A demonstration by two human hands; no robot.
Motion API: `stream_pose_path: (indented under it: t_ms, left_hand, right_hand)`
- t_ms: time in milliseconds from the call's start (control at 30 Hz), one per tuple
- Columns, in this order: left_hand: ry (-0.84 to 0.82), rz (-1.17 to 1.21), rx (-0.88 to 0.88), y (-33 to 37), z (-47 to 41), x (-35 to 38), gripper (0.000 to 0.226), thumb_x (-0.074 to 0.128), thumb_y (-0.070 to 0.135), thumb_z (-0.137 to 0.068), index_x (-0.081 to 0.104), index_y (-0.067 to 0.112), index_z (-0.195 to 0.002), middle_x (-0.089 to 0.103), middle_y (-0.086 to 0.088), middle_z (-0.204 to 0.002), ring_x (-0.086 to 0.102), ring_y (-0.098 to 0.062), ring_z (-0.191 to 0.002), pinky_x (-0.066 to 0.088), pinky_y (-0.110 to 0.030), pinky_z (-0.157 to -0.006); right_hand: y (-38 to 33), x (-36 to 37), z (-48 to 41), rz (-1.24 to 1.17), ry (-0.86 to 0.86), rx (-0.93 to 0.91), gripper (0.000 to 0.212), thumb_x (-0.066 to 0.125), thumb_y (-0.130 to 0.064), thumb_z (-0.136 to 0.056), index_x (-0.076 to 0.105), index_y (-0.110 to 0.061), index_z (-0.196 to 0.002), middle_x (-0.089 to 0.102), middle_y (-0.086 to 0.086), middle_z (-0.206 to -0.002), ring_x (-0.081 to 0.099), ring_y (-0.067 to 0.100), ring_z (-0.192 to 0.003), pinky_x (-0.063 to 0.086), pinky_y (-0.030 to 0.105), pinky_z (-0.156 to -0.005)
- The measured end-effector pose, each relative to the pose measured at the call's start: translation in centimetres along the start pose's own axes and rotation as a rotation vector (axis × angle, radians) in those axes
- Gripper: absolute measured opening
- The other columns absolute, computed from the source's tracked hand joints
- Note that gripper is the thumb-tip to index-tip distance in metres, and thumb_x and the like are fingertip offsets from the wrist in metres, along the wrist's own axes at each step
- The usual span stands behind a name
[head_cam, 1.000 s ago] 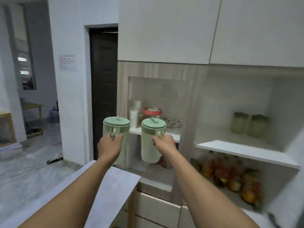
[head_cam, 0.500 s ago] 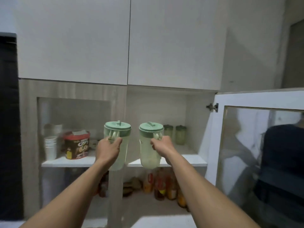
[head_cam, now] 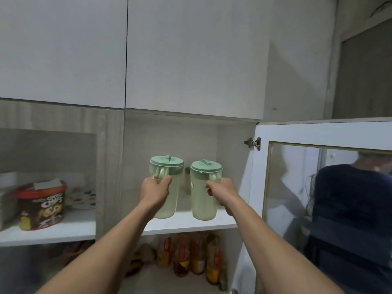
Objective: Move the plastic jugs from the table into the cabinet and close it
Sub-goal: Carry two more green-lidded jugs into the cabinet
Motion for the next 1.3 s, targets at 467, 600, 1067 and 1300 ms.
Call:
stream_pose_path:
  t_ms: [467,600,1067,1300]
  left_hand:
    - [-0.043,0.053,-0.079,-8.6,-15.6,4.0,0.019,0.060,0.029,-0.080,0.061,0.013,-0.070,0.055,-0.004,-0.057,0.051,-0.022,-0.056,0.043,-0.032,-0.062]
    - [-0.064,0.020,-0.125,-12.5,-20.2,5.7,0.034,0.056,0.046,-0.057,0.059,0.014,-0.067,0.052,-0.005,-0.057,0.050,-0.024,-0.062,0.041,-0.037,-0.063]
    - [0.095,-0.070,-0.197,-26.9,-36.2,10.1,0.042,0.062,0.042,-0.073,0.070,0.007,-0.096,0.071,-0.027,-0.101,0.067,-0.044,-0.094,0.055,-0.056,-0.085]
    - [0.169,-0.174,-0.233,-33.0,-42.0,10.1,0.036,0.061,0.040,-0.085,0.069,0.006,-0.096,0.071,-0.022,-0.093,0.068,-0.040,-0.088,0.057,-0.050,-0.081]
  right_hand:
    - [3.0,5.6,-13.9,-0.066,0.105,0.072,0.004,0.065,-0.016,-0.083,0.063,-0.013,-0.086,0.063,0.007,-0.076,0.055,0.019,-0.066,0.035,0.028,-0.058]
    - [4.5,7.8,-18.0,-0.114,0.117,0.109,0.008,0.068,-0.015,-0.083,0.069,-0.013,-0.091,0.065,0.004,-0.072,0.059,0.016,-0.063,0.038,0.028,-0.061]
    - [12.6,19.9,-38.7,-0.074,-0.023,0.094,0.025,0.067,-0.013,-0.088,0.073,0.006,-0.103,0.073,0.022,-0.101,0.067,0.028,-0.086,0.050,0.035,-0.071]
    - [16.2,26.4,-46.2,-0.136,-0.081,0.123,0.011,0.073,-0.012,-0.082,0.070,-0.002,-0.080,0.061,0.012,-0.071,0.059,0.023,-0.066,0.041,0.029,-0.059]
Point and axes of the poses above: each hand's wrist, its own z-axis away from the middle knuckle, its own x-axis out of the palm, y = z × x, the point moved 9 cm from there along -z, towards the middle knuckle
